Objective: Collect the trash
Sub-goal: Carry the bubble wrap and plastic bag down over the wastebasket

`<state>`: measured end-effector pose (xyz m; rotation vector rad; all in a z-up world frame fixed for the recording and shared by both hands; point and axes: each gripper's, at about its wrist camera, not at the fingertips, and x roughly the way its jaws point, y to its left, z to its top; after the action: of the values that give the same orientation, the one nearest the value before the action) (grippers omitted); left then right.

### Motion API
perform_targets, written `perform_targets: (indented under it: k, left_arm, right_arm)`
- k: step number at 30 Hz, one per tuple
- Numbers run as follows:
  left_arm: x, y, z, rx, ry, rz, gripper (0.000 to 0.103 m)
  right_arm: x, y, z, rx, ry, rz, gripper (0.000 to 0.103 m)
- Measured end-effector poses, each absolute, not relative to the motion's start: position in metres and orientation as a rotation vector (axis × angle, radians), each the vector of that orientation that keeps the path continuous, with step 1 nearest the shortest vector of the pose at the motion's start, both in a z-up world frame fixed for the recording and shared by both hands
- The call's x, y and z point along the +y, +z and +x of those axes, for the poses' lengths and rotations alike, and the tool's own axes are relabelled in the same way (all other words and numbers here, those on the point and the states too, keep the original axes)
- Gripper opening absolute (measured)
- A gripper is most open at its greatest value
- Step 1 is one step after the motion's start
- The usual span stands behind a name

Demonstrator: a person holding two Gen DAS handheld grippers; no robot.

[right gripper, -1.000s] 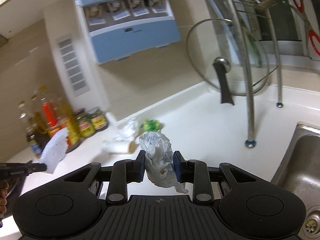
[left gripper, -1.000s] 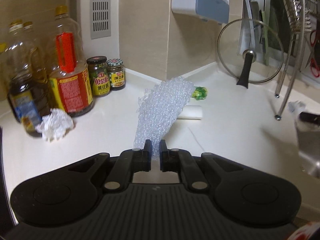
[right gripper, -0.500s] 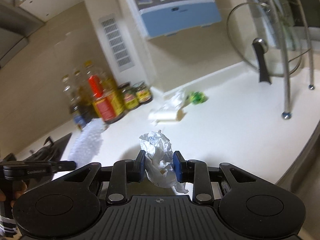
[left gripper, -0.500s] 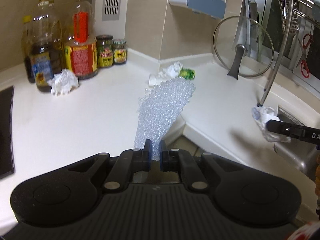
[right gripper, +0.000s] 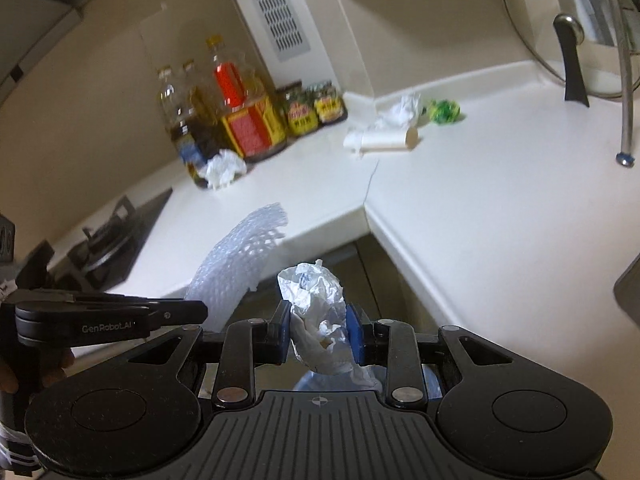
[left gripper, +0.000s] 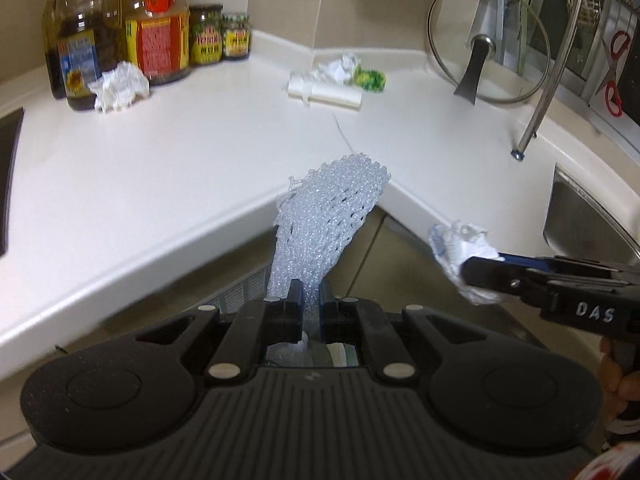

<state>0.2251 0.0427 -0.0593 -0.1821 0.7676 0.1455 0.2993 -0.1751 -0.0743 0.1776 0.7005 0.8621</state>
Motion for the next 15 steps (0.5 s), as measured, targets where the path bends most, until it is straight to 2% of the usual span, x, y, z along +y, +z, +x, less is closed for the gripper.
perform_targets:
  k: [15]
  left_arm:
    - [0.048,-0.109,0.222,0.901,0.156,-0.248,0.006]
  right_arm:
    - [-0.154,-0.125,0.280,0.794,0.792,0.062,0.030]
